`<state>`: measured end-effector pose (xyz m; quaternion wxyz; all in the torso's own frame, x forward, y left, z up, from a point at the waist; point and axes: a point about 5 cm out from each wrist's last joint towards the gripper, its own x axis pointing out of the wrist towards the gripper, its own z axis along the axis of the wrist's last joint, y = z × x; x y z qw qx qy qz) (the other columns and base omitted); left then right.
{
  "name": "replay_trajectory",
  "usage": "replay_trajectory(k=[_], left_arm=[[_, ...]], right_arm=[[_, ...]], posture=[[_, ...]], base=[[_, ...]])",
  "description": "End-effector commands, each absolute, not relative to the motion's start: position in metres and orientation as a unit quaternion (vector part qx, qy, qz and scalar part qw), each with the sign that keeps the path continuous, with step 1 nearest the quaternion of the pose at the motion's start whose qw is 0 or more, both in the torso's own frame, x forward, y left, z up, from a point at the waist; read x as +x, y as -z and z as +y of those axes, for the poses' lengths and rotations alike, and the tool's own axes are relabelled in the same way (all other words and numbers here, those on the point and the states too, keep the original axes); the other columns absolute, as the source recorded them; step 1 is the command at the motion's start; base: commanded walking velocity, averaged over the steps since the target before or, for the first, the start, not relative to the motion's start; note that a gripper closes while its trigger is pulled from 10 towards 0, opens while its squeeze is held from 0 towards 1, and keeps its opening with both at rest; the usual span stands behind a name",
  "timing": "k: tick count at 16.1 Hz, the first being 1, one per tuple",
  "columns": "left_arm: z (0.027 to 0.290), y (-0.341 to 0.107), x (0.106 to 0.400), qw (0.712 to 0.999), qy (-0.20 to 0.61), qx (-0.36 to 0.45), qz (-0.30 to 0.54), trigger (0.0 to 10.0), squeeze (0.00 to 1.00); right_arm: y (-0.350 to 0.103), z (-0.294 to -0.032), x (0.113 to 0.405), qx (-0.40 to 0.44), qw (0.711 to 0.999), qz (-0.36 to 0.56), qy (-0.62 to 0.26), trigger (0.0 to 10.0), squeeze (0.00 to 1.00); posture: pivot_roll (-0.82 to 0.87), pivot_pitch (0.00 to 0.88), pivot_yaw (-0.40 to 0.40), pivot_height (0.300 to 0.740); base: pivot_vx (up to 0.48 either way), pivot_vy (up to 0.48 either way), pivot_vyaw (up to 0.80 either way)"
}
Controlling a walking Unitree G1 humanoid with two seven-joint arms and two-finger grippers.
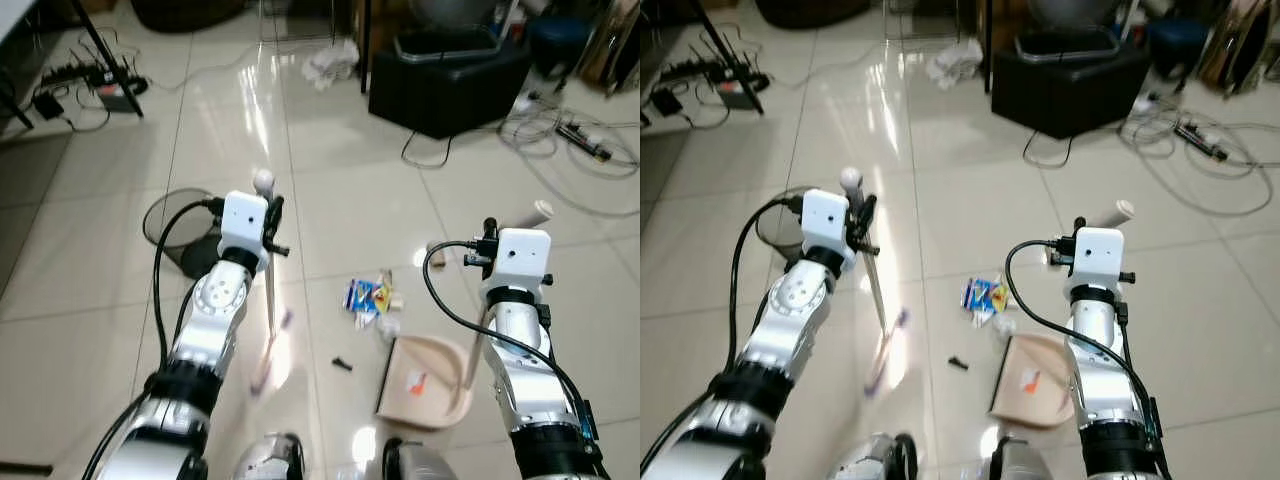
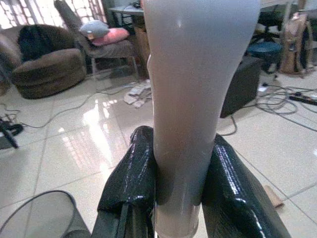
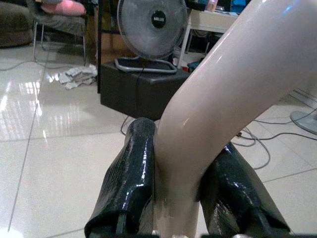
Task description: Sweep floor
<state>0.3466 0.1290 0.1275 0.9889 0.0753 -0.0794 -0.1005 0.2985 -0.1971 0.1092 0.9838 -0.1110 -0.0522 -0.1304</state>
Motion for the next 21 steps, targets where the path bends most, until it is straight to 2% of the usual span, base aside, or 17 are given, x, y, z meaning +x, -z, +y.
replay_trajectory(k=[1,5,6,9,14,18,21], left_arm=[[0.129,-0.136,0.352,0.985,0.095,0.093,-0.108,10.0,0.00],[0.120,-0.139,0.355,0.983,0.110,0.086,-0.121,10.0,0.00],[0.108,-0.138,0.357,0.980,0.133,0.083,-0.123,10.0,0.00],[0.092,-0.133,0.355,0.976,0.156,0.090,-0.122,10.0,0.00],[0.082,-0.128,0.356,0.975,0.162,0.104,-0.114,10.0,0.00],[0.067,-0.129,0.360,0.972,0.180,0.112,-0.102,10.0,0.00],[0.064,-0.130,0.360,0.972,0.184,0.105,-0.102,10.0,0.00]], right_arm=[[-0.107,-0.199,0.300,-0.119,0.982,-0.049,0.136,10.0,0.00],[-0.108,-0.196,0.301,-0.127,0.981,-0.065,0.130,10.0,0.00],[-0.110,-0.194,0.306,-0.131,0.980,-0.075,0.127,10.0,0.00],[-0.115,-0.187,0.309,-0.142,0.978,-0.099,0.118,10.0,0.00],[-0.126,-0.181,0.311,-0.159,0.971,-0.136,0.114,10.0,0.00],[-0.143,-0.167,0.324,-0.192,0.960,-0.187,0.079,10.0,0.00],[-0.147,-0.156,0.327,-0.181,0.960,-0.206,0.059,10.0,0.00]], posture=[[0.02,0.313,0.110,0.740],[0.02,0.337,0.119,0.740],[0.03,0.361,0.116,0.740],[0.03,0.370,0.117,0.740],[0.02,0.386,0.116,0.740],[0.03,0.382,0.126,0.740],[0.05,0.381,0.128,0.740]], base=[[0.000,0.000,0.00],[0.000,0.000,0.00],[0.000,0.000,0.00],[0.000,0.000,0.00],[0.000,0.000,0.00],[0.000,0.000,0.00],[0.000,0.000,0.00]])
